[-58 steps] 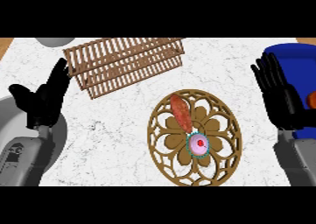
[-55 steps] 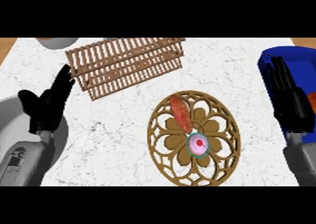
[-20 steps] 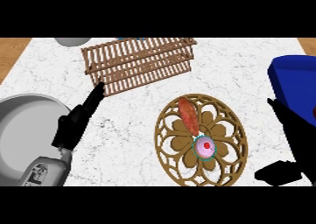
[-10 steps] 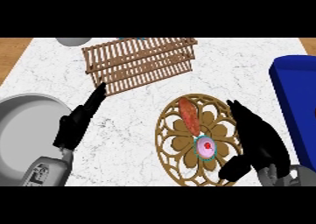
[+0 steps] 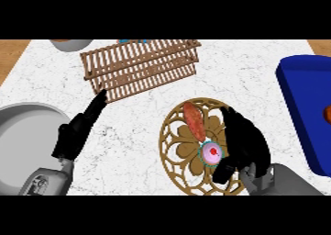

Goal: Pick the cupcake from the placemat and place it in the tiered shelf

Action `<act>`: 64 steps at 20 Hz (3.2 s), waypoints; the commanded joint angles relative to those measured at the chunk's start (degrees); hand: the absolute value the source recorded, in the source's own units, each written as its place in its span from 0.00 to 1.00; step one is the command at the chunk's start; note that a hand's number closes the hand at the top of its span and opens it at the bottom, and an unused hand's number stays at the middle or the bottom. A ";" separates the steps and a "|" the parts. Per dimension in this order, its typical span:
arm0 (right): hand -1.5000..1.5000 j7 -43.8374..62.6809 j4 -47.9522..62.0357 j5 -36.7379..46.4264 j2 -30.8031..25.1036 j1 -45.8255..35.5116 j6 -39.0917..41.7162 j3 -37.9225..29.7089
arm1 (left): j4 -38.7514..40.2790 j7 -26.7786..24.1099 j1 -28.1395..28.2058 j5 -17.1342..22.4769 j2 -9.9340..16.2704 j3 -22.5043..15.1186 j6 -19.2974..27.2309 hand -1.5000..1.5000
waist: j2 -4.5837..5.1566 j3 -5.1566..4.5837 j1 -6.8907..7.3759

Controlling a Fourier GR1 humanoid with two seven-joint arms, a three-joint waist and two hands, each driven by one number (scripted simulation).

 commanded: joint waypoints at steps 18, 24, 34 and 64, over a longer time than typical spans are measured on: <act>0.00 10.02 11.65 10.75 10.33 0.28 6.91 -0.61 | 2.22 -0.05 8.09 0.61 0.97 1.66 -1.65 0.50 | 0.54 -0.57 -0.64; 0.00 6.16 17.13 12.81 13.30 0.44 6.27 -2.63 | 3.46 0.41 6.31 -0.53 -0.31 2.20 0.06 0.50 | 0.80 -0.54 -0.79; 1.00 -1.05 19.01 15.88 17.46 0.81 8.04 -3.02 | 4.01 -0.99 7.76 -0.45 0.35 3.29 -1.45 0.50 | 0.69 -0.52 -0.61; 1.00 -20.67 -4.38 20.43 11.70 -10.55 6.68 -19.15 | 1.85 0.07 8.45 -1.28 -0.21 4.83 -2.96 0.50 | 0.36 -0.46 -1.21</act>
